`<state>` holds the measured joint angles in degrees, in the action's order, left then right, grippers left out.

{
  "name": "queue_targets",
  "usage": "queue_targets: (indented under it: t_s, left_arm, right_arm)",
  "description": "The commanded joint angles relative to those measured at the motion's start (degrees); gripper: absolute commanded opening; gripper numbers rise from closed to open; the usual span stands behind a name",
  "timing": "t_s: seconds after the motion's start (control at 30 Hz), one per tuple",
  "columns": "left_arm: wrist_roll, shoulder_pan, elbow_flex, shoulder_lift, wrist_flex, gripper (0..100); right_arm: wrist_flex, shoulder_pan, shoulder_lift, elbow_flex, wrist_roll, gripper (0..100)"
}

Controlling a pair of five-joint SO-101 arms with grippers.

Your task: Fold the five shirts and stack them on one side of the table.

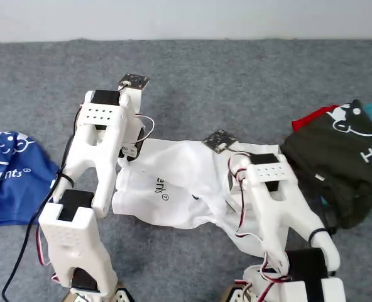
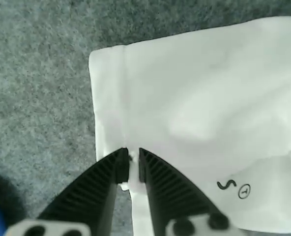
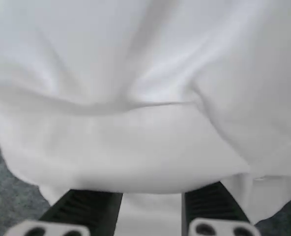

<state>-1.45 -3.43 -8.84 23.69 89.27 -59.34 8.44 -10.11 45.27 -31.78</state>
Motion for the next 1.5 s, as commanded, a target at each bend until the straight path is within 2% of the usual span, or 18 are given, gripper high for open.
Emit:
queue_targets:
  t_s: [0.0, 0.2, 0.43, 0.6, 0.8, 0.93, 1.03, 1.2, 1.33, 1.47]
  left_arm:
    - [-0.6, 0.1, 0.0, -2.5, -0.4, 1]
    - [-0.6, 0.1, 0.0, -2.5, -0.4, 1]
    - [-0.6, 0.1, 0.0, -2.5, -0.4, 1]
    - [-0.6, 0.1, 0.0, -2.5, -0.3, 1]
    - [-0.6, 0.1, 0.0, -2.5, -0.3, 1]
    - [-0.6, 0.1, 0.0, -2.5, -0.3, 1]
    - [-0.6, 0.1, 0.0, -2.5, -0.3, 1]
    - [-0.6, 0.1, 0.0, -2.5, -0.3, 1]
    - [-0.6, 0.1, 0.7, -2.5, -0.5, 1]
    - [-0.6, 0.1, 2.2, -2.5, -0.6, 1]
  right_arm:
    - [3.3, -3.0, -1.8, 1.9, 0.1, 14.1]
    - [3.3, -4.2, -2.2, 2.5, 0.0, 0.9]
    - [1.6, -4.1, -2.6, -0.5, 0.0, 0.9]
    - [-9.1, -4.0, -4.4, -11.8, 0.4, 1.0]
    - [-19.8, -3.9, -13.4, -23.3, 0.5, 1.0]
    - [-22.8, -3.9, -17.7, -22.1, 0.5, 1.0]
    - [-24.1, -3.8, -17.8, -15.3, 0.5, 3.2]
    - [-19.3, -3.8, -18.4, -0.5, 0.6, 12.2]
    - [-12.0, -3.9, -17.9, 4.7, 1.6, 12.9]
    - [0.4, -4.0, -17.8, 8.6, 1.7, 13.2]
